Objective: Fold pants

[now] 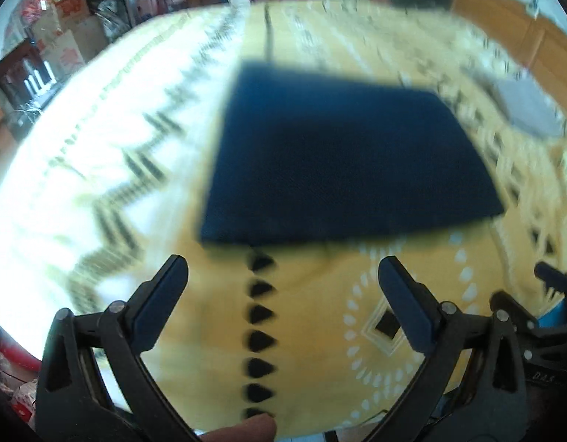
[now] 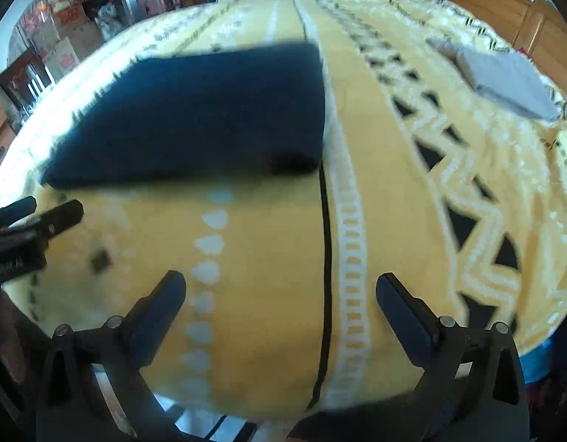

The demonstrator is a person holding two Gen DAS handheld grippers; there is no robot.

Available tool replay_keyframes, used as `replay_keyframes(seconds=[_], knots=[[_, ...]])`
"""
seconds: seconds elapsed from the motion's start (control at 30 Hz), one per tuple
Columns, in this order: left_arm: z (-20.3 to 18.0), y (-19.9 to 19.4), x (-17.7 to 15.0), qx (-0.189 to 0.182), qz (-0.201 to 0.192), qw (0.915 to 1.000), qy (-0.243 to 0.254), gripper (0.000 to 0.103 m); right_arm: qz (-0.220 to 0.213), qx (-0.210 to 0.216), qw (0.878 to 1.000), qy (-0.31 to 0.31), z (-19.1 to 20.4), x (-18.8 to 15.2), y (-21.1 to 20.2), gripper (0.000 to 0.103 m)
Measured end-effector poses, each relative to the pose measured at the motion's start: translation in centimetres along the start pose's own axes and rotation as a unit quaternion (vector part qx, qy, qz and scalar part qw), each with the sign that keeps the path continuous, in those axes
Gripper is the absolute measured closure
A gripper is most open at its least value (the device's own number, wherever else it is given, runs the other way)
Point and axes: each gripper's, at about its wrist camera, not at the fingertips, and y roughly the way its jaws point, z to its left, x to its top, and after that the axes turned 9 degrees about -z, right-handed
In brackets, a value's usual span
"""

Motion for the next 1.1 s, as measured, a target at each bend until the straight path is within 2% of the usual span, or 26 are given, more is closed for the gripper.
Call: replay_keyframes(seconds=[0.07,0.17,0.27,0.37,0.5,0.53,0.63,0.8,0.9,1.0,1.1], knots=[[0.9,-2.8,2.5,0.007,-0.041,0.9991,-0.002,0.000,-0.025,-0.001,1.000,0.003,0.3,1.4,-2.4,0.000],[1.8,-8.1,6.4,0.014,-0.118,0.9929,-0.007,0.000,-0.082,-0.002,0.997,0.002,1.0,5.3,-7.2,0.000],[2.1,-14.1,9.9,0.039,-0.201,0.9788,-0.007,0.000,-0.136,0.000,0.991,-0.007,2.0,9.2,-12.0,0.000],[2.4,-17.9,11.9,0.061,-0.250,0.9664,-0.005,0.000,-0.180,-0.016,0.983,-0.018,3.1,12.4,-15.9,0.000],[3.4,-19.0,13.1,0.004,-0.223,0.9745,-0.025,0.000,-0.206,-0.021,0.978,-0.023,4.6,14.9,-19.6,0.000],[3.4,-18.9,13.0,-0.001,-0.220,0.9752,-0.023,0.000,-0.208,-0.021,0.978,-0.023,5.0,15.2,-20.2,0.000],[2.4,-18.3,12.4,0.006,-0.208,0.9780,-0.006,0.000,-0.211,-0.027,0.977,-0.023,5.7,15.8,-21.4,0.000],[1.9,-18.3,11.7,-0.013,-0.189,0.9817,-0.019,0.000,-0.204,-0.030,0.978,-0.018,6.1,15.6,-22.5,0.000],[1.5,-18.4,11.3,-0.009,-0.185,0.9826,-0.015,0.000,-0.200,-0.023,0.979,-0.008,5.8,15.5,-22.5,0.000],[1.2,-18.0,10.9,-0.007,-0.173,0.9848,-0.010,0.000,-0.198,-0.035,0.980,-0.007,5.6,15.3,-22.1,0.000],[0.7,-17.7,10.3,0.012,-0.172,0.9851,0.001,0.000,-0.185,-0.038,0.982,-0.003,5.5,15.0,-21.5,0.000]])
